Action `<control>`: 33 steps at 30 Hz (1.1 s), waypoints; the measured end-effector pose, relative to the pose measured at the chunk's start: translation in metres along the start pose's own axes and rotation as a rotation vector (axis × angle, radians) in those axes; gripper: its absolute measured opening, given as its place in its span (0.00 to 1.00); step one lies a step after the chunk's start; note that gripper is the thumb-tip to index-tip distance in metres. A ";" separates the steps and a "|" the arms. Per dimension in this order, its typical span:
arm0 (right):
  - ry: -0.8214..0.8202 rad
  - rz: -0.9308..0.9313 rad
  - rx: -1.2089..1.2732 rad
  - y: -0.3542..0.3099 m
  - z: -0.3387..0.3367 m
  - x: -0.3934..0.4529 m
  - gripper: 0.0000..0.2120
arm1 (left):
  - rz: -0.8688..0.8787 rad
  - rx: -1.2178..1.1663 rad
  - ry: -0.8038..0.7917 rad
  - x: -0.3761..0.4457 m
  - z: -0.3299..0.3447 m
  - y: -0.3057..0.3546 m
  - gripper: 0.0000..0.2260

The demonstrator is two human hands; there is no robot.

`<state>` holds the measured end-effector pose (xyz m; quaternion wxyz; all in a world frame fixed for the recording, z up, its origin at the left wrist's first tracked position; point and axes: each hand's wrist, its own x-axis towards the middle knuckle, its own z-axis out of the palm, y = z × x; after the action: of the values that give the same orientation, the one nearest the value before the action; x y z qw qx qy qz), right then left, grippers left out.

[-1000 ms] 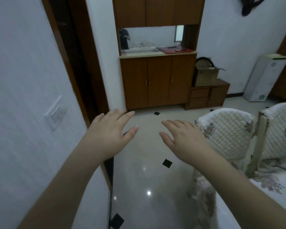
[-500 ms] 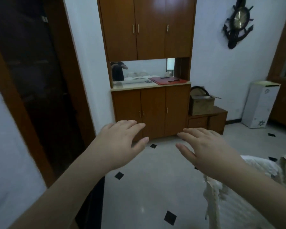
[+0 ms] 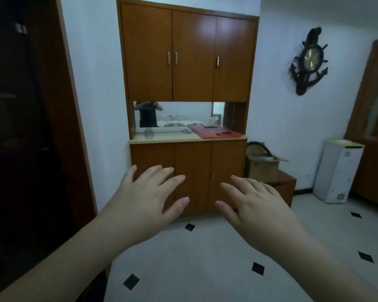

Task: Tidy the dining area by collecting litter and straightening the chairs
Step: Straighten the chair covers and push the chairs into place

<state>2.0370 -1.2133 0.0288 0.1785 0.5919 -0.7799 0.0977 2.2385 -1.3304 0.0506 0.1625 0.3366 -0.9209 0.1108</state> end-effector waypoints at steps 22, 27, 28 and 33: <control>0.036 0.452 -0.174 0.163 0.128 0.193 0.34 | 0.373 -0.166 0.059 0.353 0.184 0.037 0.34; 0.054 0.564 -0.197 0.260 0.142 0.211 0.32 | 0.522 -0.235 0.097 0.440 0.199 0.115 0.32; 0.063 0.588 -0.200 0.279 0.142 0.216 0.32 | 0.543 -0.250 0.099 0.457 0.200 0.130 0.31; 0.066 0.684 -0.265 0.362 0.148 0.235 0.29 | 0.643 -0.311 0.112 0.528 0.211 0.193 0.31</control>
<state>1.6106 -1.3748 0.0069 0.2355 0.2654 -0.9324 0.0688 1.6836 -1.5603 0.0347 0.2189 -0.0055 -0.9752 0.0330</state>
